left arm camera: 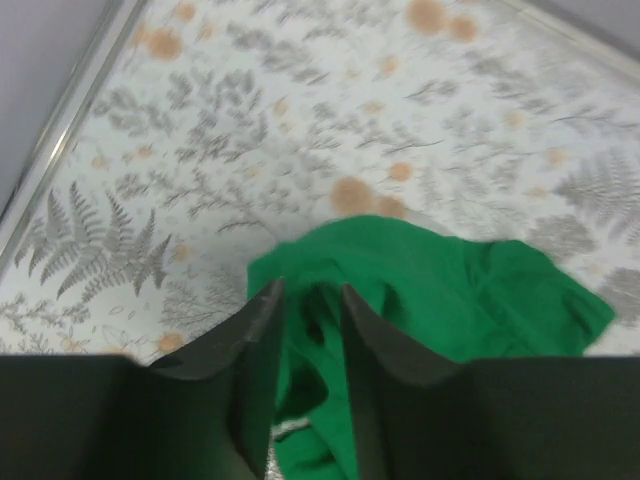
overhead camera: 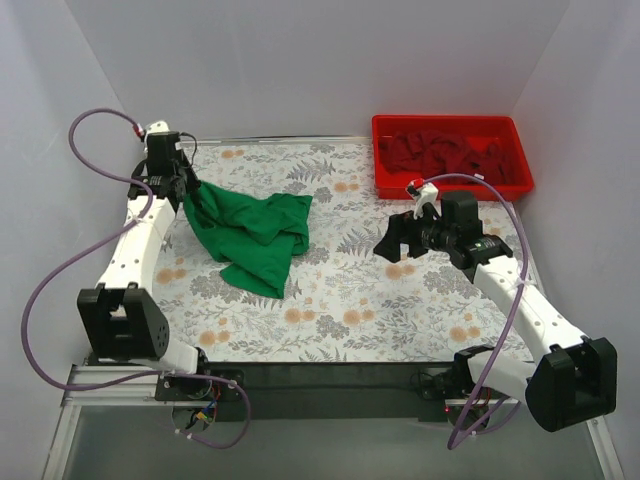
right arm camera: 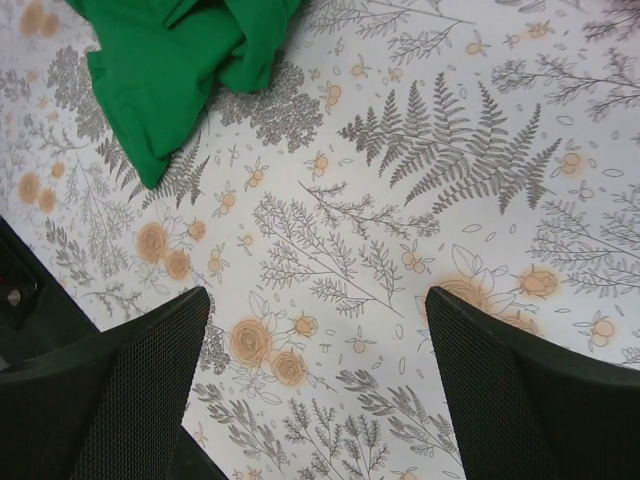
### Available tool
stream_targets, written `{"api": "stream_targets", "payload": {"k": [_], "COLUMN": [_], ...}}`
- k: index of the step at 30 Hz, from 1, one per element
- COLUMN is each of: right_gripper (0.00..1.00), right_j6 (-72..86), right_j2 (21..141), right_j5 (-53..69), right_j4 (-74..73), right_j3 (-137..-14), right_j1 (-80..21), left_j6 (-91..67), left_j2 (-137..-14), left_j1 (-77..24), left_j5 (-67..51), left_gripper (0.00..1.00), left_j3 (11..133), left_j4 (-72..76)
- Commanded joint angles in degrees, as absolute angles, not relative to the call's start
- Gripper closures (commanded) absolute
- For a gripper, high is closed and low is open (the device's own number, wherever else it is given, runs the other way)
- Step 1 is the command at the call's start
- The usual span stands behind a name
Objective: Fold and stack the t-shirts
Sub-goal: Move the tshirt to the center of the board
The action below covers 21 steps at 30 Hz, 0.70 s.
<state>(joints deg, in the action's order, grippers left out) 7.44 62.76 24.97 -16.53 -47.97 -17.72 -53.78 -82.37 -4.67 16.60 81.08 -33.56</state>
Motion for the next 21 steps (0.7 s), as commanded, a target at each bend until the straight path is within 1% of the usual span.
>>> {"api": "stream_targets", "payload": {"k": [1,2,3,4,6,8,12,15,21], "right_gripper": [0.20,0.20,0.20,0.20,0.20,0.20,0.20,0.21,0.21], "right_j6": [6.4,6.5,6.3,6.2,6.3,6.2,6.5,6.7,6.9], "right_j2": [63.8,64.2,64.4,64.6,64.9,65.5,66.4,67.2,67.9], "right_j5": [28.3,28.3,28.3,28.1,27.9,27.7,26.5,26.4,26.7], "right_j4": [-15.4,-15.5,-15.6,-15.6,-15.6,-15.6,-15.6,-15.3,-14.6], "right_j3": [-49.4,-49.4,-49.3,-49.1,-48.3,-47.7,-47.4,-47.3,-46.3], "right_j1": [-19.2,-19.6,-19.9,-20.0,-20.7,-21.4,-22.1,-22.3,-22.4], "left_j6": [-62.5,-62.6,-62.8,-63.7,-64.4,-64.9,-67.1,-71.0,-71.7], "left_j2": [-85.6,-85.8,-86.0,-85.5,-84.4,-81.9,-79.2,-79.0,-83.6], "left_j1": [2.9,2.9,3.0,3.0,2.2,-2.1,-11.6,-18.7,-24.2], "left_j5": [12.9,12.6,10.7,6.5,2.4,0.4,0.1,0.4,4.6], "left_gripper": [0.68,0.59,0.44,0.41,0.36,0.36,0.36,0.34,0.34], "left_j3": [77.3,76.5,75.9,75.2,72.3,69.7,62.6,54.6,51.6], "left_j4": [-29.2,-28.4,-28.1,-28.0,-27.5,-28.0,-31.0,-30.7,-27.6]}}
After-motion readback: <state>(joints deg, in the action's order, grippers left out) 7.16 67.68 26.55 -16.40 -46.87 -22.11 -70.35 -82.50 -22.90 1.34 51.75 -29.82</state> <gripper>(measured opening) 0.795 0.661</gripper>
